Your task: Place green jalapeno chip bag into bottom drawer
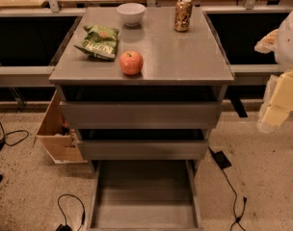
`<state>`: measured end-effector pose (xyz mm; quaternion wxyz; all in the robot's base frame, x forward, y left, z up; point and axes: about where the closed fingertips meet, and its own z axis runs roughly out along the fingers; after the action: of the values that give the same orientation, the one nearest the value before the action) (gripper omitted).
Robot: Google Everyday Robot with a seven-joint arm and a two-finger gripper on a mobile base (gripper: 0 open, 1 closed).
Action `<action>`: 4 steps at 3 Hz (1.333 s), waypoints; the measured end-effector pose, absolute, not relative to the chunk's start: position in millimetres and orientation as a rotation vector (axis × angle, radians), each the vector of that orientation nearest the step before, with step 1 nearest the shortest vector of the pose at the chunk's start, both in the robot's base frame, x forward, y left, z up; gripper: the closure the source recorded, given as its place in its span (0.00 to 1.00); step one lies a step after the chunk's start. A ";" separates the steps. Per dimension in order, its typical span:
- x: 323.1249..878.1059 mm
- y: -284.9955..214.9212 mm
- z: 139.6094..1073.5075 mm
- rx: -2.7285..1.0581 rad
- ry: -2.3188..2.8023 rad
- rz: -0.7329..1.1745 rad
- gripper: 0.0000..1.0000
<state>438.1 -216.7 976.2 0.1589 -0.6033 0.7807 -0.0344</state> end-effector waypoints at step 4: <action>578.1 -135.9 978.5 -1.420 2.004 0.030 0.00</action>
Offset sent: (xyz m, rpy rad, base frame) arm 0.0883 0.0170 -0.0181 0.2374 -0.1579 -0.0548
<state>578.1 -135.9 978.5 0.3360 -0.5447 0.7683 0.0117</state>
